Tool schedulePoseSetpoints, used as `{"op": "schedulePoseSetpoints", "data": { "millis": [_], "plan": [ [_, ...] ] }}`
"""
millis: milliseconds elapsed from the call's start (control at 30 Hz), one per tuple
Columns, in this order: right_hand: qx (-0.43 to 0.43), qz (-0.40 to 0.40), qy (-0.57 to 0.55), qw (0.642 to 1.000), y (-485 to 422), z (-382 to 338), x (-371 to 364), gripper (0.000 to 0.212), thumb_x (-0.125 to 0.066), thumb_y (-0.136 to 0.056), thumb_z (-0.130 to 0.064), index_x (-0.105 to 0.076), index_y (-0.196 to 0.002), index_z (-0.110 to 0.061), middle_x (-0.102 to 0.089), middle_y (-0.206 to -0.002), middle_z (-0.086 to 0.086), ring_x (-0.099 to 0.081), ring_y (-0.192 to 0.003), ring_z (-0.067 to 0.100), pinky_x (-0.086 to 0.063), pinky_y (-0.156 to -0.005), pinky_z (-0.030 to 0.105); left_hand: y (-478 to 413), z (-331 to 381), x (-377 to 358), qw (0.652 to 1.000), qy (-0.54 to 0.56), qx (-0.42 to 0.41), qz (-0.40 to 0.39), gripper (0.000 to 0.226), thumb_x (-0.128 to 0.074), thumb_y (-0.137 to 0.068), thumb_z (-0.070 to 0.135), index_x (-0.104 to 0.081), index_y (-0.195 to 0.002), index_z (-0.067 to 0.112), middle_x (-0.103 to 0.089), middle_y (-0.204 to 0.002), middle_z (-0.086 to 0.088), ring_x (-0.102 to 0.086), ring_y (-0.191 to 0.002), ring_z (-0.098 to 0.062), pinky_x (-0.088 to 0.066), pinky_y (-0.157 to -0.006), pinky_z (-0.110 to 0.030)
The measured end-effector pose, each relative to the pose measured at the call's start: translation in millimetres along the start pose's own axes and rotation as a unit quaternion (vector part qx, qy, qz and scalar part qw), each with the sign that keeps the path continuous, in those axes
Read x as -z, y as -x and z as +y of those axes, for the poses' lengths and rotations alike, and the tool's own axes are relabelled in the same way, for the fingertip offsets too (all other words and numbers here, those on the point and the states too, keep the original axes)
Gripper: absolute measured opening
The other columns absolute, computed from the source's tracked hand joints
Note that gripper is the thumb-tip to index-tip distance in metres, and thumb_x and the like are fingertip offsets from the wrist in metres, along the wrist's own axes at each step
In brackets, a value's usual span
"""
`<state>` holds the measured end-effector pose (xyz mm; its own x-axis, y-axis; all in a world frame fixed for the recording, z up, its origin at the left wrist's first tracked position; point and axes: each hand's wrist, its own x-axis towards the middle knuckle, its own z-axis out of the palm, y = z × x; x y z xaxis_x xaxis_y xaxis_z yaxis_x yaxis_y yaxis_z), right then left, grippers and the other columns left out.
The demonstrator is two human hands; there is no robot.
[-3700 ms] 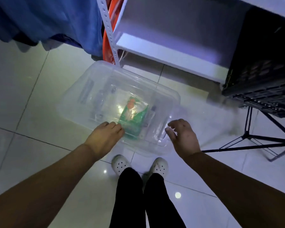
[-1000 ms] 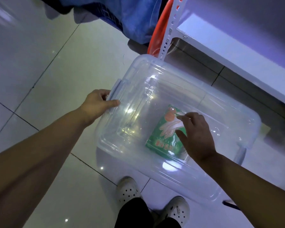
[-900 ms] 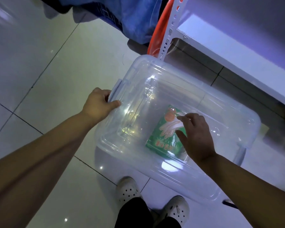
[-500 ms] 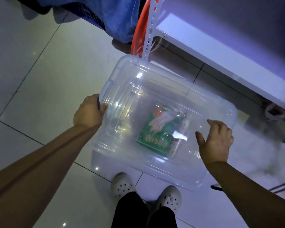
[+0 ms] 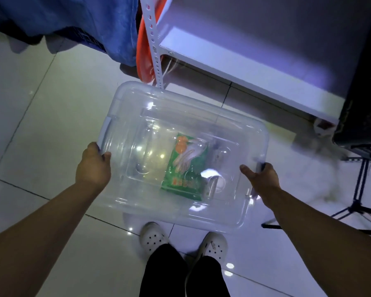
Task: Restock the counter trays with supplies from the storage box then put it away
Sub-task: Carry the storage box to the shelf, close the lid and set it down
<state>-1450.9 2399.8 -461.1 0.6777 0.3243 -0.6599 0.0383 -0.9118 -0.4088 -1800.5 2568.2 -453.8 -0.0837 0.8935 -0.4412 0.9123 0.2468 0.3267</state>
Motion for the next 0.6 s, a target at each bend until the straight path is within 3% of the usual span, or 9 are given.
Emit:
{"op": "schedulePoseSetpoints", "data": {
  "millis": [100,167,267,367,500,600],
  "plan": [
    [0.014,-0.011,-0.014,1.0,18.2,-1.4,21.5,0.03,-0.072,-0.079,-0.032,-0.055,-0.084,-0.007,-0.054,-0.079,0.005,-0.048,-0.074,0.024,-0.036,-0.06,0.028,22.5,1.0,20.9,1.0,-0.008,0.012,0.009,0.02,-0.046,-0.095,0.018,-0.044,-0.097,-0.002,-0.054,-0.101,-0.032,-0.053,-0.082,-0.044,-0.034,-0.069,-0.039],
    [0.016,-0.029,-0.017,0.999,36.4,-1.2,42.6,0.031,-0.071,-0.08,-0.029,-0.047,-0.068,-0.014,-0.046,-0.067,0.0,-0.043,-0.067,0.022,-0.032,-0.052,0.027,40.0,8.2,39.7,1.0,0.003,0.02,0.009,0.02,-0.047,-0.094,0.018,-0.045,-0.095,-0.001,-0.055,-0.1,-0.032,-0.054,-0.082,-0.043,-0.04,-0.072,-0.042],
    [-0.009,-0.046,-0.038,0.998,62.8,-5.2,81.8,0.026,-0.072,-0.08,-0.026,-0.055,-0.078,-0.007,-0.05,-0.073,0.006,-0.046,-0.069,0.024,-0.038,-0.062,0.03,65.8,27.7,71.4,1.0,0.009,0.014,0.011,0.02,-0.047,-0.094,0.017,-0.045,-0.095,-0.002,-0.054,-0.1,-0.032,-0.055,-0.086,-0.045,-0.042,-0.075,-0.045],
    [-0.035,-0.057,-0.056,0.996,89.7,-10.7,129.2,0.027,-0.073,-0.079,-0.024,-0.054,-0.068,-0.008,-0.05,-0.067,0.007,-0.046,-0.061,0.022,-0.039,-0.061,0.032,86.6,57.4,104.3,0.999,0.031,-0.019,0.002,0.016,-0.048,-0.094,0.015,-0.042,-0.088,0.001,-0.055,-0.095,-0.032,-0.055,-0.081,-0.042,-0.039,-0.069,-0.04],
    [-0.046,-0.05,-0.104,0.992,124.4,-17.8,187.0,0.024,-0.075,-0.076,-0.022,-0.063,-0.079,-0.002,-0.061,-0.078,0.017,-0.054,-0.073,0.03,-0.05,-0.079,0.048,97.8,106.3,143.5,0.997,0.056,-0.06,-0.012,0.011,-0.048,-0.093,0.013,-0.041,-0.088,0.006,-0.055,-0.096,-0.031,-0.055,-0.084,-0.041,-0.038,-0.069,-0.038],
    [-0.047,-0.026,-0.141,0.989,144.5,-22.9,214.1,0.035,-0.075,-0.077,-0.023,-0.06,-0.08,0.009,-0.06,-0.075,0.019,-0.054,-0.068,0.029,-0.048,-0.07,0.045,93.7,141.1,165.3,0.994,0.052,-0.091,-0.013,0.013,-0.047,-0.094,0.017,-0.046,-0.095,0.004,-0.056,-0.101,-0.027,-0.052,-0.083,-0.035,-0.036,-0.069,-0.036]
  ]
}}
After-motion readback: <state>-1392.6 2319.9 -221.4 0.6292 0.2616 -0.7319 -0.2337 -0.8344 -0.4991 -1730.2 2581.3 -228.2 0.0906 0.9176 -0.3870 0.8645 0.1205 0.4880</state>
